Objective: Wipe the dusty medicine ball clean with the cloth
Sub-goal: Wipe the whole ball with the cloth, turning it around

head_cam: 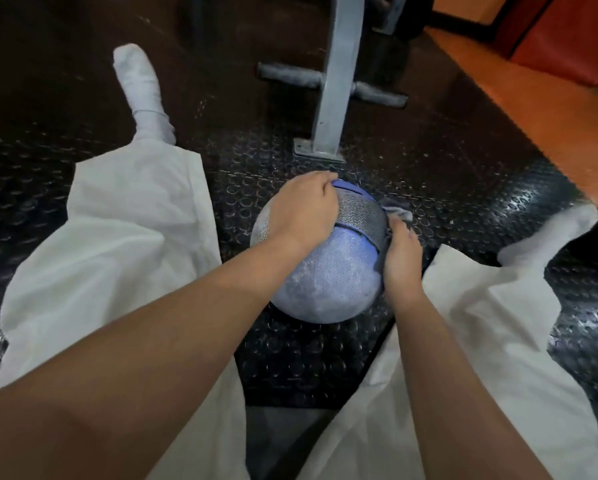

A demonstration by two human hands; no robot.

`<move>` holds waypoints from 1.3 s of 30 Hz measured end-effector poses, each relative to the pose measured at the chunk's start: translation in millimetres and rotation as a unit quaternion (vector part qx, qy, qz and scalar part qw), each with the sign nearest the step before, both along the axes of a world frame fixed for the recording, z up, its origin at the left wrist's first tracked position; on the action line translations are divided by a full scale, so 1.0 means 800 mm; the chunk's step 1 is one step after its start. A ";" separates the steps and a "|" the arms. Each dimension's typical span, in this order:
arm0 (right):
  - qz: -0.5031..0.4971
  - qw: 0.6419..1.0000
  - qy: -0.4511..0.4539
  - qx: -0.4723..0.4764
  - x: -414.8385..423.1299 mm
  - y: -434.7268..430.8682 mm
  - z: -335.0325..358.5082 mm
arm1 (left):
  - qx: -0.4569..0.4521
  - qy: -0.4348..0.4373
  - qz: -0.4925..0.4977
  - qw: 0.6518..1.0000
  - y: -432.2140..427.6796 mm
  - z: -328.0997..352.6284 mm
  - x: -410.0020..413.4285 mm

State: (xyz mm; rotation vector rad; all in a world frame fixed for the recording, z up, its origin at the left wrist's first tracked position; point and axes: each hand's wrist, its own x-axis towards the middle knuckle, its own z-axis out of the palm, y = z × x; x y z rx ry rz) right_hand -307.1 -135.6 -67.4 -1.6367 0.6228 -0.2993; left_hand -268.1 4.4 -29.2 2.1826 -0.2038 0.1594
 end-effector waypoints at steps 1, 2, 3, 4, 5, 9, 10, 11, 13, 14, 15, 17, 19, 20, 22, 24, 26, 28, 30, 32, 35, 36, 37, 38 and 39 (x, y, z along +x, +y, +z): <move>0.000 0.999 0.003 0.043 -0.004 -0.005 -0.007 | 0.004 -0.004 -0.008 1.000 -0.003 0.001 0.000; 0.001 0.996 0.002 0.087 -0.006 -0.009 -0.016 | 0.007 -0.007 -0.012 1.000 -0.006 0.002 0.001; 0.001 0.993 0.009 0.119 -0.010 -0.011 -0.021 | 0.012 -0.008 -0.014 1.000 -0.007 0.002 0.001; 0.000 0.990 0.016 0.142 -0.014 -0.012 -0.023 | 0.015 -0.008 -0.016 1.000 -0.008 0.002 0.002; -0.003 0.988 0.024 0.152 -0.012 -0.013 -0.022 | 0.019 -0.008 -0.017 1.000 -0.008 0.001 0.002; 0.006 0.998 0.049 0.030 0.008 -0.002 0.011 | 0.008 0.008 -0.005 1.000 0.005 -0.002 0.007; 0.021 0.997 0.051 -0.052 0.014 0.008 0.022 | 0.001 0.010 0.005 1.000 0.011 -0.004 0.008; 0.043 0.987 0.057 -0.146 0.019 0.021 0.033 | -0.007 0.009 0.015 1.000 0.018 -0.005 0.008; 0.093 0.941 0.065 -0.320 0.022 0.055 0.051 | -0.029 0.014 0.030 0.999 0.030 -0.008 0.008; 0.116 0.913 0.049 -0.388 0.020 0.072 0.058 | -0.048 0.024 0.038 0.998 0.038 -0.011 0.009; 0.141 0.886 0.014 -0.441 0.018 0.084 0.059 | -0.078 0.039 0.045 0.995 0.045 -0.015 0.010; 0.193 0.842 -0.066 -0.499 0.012 0.098 0.058 | -0.167 0.064 0.043 0.983 0.062 -0.024 0.013; 0.231 0.827 -0.137 -0.493 0.012 0.099 0.054 | -0.225 0.067 0.045 0.971 0.077 -0.032 0.013; 0.226 0.834 -0.170 -0.474 0.017 0.094 0.051 | -0.237 0.064 0.043 0.969 0.083 -0.036 0.013; 0.170 0.872 -0.198 -0.414 0.032 0.077 0.044 | -0.253 0.059 0.038 0.965 0.090 -0.044 0.010; 0.118 0.945 -0.119 -0.281 0.056 0.056 0.043 | -0.267 0.054 0.033 0.962 0.091 -0.048 0.007; 0.095 0.972 -0.027 -0.211 0.072 0.041 0.048 | -0.261 0.056 0.038 0.963 0.083 -0.048 0.005; 0.100 0.956 -0.005 -0.275 0.073 0.044 0.058 | -0.243 0.053 0.053 0.967 0.071 -0.046 0.005; 0.144 0.909 -0.059 -0.387 0.057 0.071 0.064 | -0.240 0.036 0.064 0.968 0.064 -0.043 0.003; 0.224 0.822 -0.139 -0.504 0.029 0.105 0.063 | -0.258 0.020 0.053 0.964 0.064 -0.048 -0.001; 0.304 0.742 -0.246 -0.544 0.006 0.118 0.066 | -0.306 0.018 0.021 0.951 0.071 -0.055 -0.011; 0.312 0.742 -0.255 -0.535 0.013 0.108 0.063 | -0.315 0.013 0.018 0.949 0.072 -0.055 -0.013; 0.305 0.761 -0.242 -0.519 0.024 0.097 0.061 | -0.312 0.006 0.019 0.950 0.072 -0.055 -0.013; 0.283 0.801 -0.213 -0.482 0.039 0.085 0.064 | -0.305 0.003 0.021 0.952 0.071 -0.054 -0.013; 0.250 0.848 -0.169 -0.436 0.053 0.076 0.066 | -0.299 0.005 0.027 0.954 0.069 -0.053 -0.012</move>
